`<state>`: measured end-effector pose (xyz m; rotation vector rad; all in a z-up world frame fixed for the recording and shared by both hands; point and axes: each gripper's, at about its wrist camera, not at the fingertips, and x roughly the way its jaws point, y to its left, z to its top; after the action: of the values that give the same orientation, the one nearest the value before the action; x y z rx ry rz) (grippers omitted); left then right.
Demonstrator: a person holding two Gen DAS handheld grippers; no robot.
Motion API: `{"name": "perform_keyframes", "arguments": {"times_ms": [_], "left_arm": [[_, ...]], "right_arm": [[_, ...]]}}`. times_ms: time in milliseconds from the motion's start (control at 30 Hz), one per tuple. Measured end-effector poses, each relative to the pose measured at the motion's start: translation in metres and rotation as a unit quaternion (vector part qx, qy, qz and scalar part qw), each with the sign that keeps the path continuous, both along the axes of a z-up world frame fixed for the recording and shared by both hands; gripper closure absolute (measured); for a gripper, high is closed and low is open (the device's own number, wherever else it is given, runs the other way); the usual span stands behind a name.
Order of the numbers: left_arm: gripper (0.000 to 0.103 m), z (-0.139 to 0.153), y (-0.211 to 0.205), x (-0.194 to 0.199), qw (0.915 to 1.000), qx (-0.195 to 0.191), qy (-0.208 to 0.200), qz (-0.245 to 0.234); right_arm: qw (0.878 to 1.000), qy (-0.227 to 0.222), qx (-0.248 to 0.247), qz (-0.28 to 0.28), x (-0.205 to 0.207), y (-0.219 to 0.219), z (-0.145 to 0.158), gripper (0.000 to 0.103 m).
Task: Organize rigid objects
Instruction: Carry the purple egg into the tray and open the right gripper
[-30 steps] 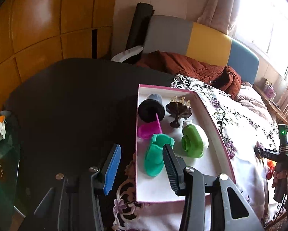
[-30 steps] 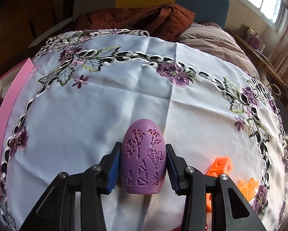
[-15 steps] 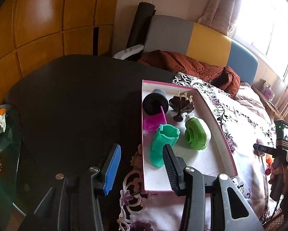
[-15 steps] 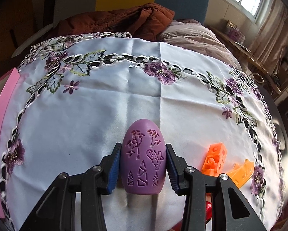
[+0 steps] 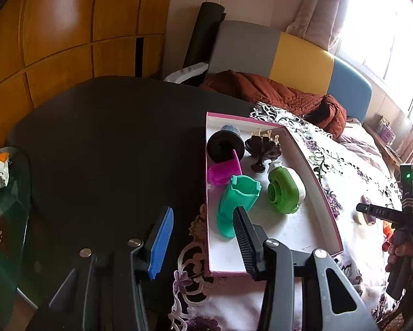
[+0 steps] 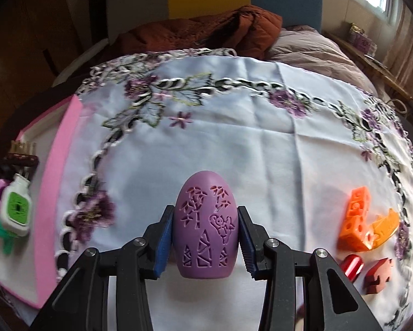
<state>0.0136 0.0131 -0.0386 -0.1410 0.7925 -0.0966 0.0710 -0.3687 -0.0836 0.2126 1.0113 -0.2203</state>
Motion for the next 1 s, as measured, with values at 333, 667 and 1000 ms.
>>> {"name": "perform_keyframes", "arguments": {"times_ms": [333, 667, 1000], "left_arm": [[0.057, 0.001, 0.002, 0.000, 1.0000, -0.002, -0.003, 0.009], [0.057, -0.002, 0.007, 0.000, 0.9999, -0.007, -0.001, 0.012], [0.057, -0.009, 0.010, 0.004, 0.9998, -0.010, 0.011, 0.016]], "right_arm": [[0.991, -0.077, 0.048, 0.101, 0.020, 0.088, 0.054, 0.059], [0.983, -0.059, 0.037, 0.170, 0.061, 0.159, 0.051, 0.059], [0.983, -0.018, -0.002, 0.183, 0.098, 0.182, 0.011, 0.058]]}}
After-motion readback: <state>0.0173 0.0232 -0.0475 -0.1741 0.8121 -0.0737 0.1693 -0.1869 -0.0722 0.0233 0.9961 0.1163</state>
